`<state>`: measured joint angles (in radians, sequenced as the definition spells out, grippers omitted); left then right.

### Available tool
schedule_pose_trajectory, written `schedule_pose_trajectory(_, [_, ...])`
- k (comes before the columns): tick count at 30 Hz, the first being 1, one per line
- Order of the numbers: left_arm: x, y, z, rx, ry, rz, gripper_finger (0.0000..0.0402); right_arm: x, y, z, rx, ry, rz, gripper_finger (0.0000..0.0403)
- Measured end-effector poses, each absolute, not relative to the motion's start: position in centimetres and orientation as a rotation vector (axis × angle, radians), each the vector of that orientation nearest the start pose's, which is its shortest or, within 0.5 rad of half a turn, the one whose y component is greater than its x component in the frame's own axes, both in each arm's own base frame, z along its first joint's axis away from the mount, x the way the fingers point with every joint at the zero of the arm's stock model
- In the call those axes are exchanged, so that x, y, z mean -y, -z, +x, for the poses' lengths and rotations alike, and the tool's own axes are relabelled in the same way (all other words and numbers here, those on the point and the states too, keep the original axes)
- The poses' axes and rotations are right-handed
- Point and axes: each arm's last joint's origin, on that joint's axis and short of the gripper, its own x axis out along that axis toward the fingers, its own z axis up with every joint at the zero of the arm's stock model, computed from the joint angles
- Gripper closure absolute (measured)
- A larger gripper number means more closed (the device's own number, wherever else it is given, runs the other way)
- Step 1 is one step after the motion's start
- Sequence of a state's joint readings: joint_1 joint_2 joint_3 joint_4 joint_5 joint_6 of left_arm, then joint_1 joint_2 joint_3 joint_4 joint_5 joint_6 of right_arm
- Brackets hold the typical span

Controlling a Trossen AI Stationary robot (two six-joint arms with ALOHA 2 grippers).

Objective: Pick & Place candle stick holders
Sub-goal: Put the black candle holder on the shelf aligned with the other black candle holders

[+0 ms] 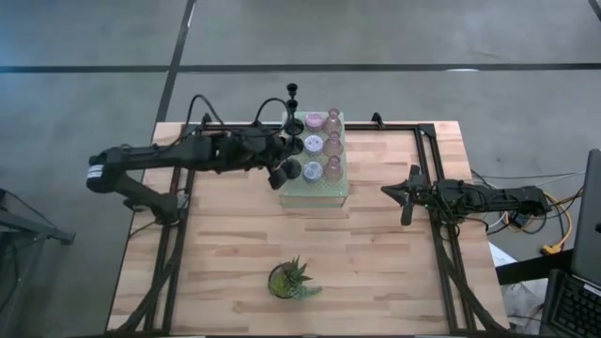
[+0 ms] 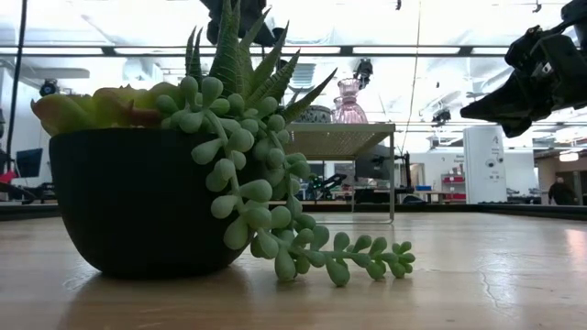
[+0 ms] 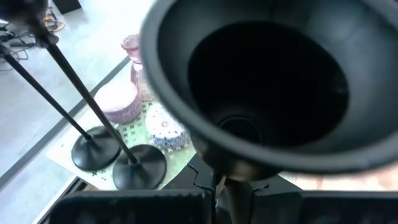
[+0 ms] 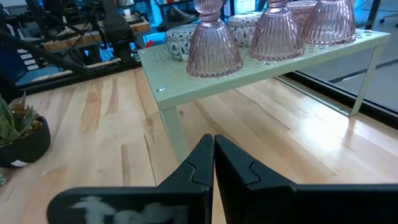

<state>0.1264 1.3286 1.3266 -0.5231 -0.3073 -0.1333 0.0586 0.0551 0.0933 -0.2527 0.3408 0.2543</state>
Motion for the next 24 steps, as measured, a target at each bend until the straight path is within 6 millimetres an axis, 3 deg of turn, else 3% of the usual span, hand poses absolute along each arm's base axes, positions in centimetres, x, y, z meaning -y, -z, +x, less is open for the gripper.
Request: schedule_pose_trajectory(24, [-6.5, -36.0, 29.8, -0.567, -0.487, -0.132, 0.0386, 0.4, -16.7, 9.2, -0.174, 0.306, 0.209, 0.0394])
